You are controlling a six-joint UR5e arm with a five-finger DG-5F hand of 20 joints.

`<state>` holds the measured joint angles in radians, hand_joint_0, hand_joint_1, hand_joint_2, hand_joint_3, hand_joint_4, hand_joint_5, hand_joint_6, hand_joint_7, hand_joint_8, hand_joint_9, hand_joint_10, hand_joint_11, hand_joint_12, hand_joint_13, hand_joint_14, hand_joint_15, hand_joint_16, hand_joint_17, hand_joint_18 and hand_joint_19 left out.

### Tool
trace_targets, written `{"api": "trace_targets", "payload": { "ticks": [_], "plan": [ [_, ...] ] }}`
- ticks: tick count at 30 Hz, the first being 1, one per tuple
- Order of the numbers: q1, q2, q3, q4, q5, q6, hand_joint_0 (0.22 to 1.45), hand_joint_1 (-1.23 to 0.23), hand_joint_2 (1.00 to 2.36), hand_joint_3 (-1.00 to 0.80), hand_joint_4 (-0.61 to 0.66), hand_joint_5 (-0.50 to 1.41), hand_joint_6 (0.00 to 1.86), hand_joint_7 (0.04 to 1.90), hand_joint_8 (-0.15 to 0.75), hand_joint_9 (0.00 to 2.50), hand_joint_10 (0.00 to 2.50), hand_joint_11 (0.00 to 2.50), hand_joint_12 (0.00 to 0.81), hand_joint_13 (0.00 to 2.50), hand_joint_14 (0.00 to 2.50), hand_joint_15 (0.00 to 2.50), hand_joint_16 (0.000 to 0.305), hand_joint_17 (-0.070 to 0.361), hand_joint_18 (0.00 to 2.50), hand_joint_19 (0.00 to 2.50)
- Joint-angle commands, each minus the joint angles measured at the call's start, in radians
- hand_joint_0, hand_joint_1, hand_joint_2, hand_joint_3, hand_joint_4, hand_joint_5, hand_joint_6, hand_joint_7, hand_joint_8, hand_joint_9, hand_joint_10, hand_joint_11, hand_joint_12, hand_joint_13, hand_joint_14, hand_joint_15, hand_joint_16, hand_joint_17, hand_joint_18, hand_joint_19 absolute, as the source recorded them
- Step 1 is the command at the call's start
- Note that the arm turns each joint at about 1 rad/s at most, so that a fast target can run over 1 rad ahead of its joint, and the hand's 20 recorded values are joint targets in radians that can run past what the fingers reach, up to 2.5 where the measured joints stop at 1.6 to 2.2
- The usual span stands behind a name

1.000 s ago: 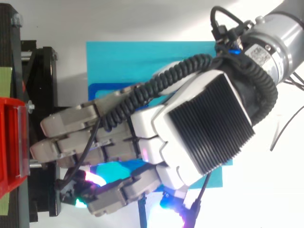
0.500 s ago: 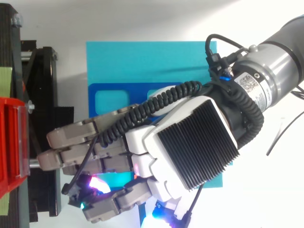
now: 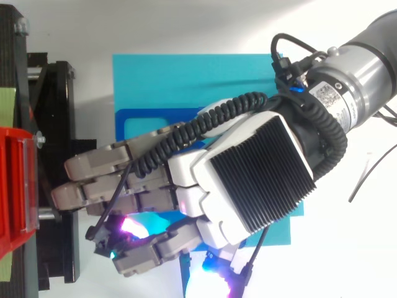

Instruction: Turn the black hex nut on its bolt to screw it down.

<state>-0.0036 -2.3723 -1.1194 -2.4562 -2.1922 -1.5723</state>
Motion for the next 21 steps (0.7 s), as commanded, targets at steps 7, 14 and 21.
{"api": "trace_targets", "payload": {
  "ticks": [7, 14, 21],
  "plan": [
    [-0.016, -0.001, 0.0, -0.006, -0.024, -0.002, 0.49, -0.09, 1.0, -0.5, 0.18, -0.04, 0.61, 1.3, 0.314, 0.96, 0.0, 0.12, 0.368, 0.59, 0.0, 0.09, 0.053, 0.12, 0.48, 0.22],
    [-0.018, -0.001, 0.0, -0.003, -0.024, -0.002, 0.49, -0.1, 1.0, -0.5, 0.2, -0.06, 0.66, 1.22, 0.313, 0.94, 0.0, 0.11, 0.37, 0.61, 0.0, 0.09, 0.053, 0.12, 0.5, 0.22],
    [-0.021, -0.001, 0.0, -0.009, -0.024, -0.002, 0.49, -0.11, 1.0, -0.5, 0.2, -0.07, 0.68, 1.17, 0.315, 0.93, 0.0, 0.13, 0.373, 0.62, 0.0, 0.1, 0.053, 0.12, 0.52, 0.22]
  ]
}}
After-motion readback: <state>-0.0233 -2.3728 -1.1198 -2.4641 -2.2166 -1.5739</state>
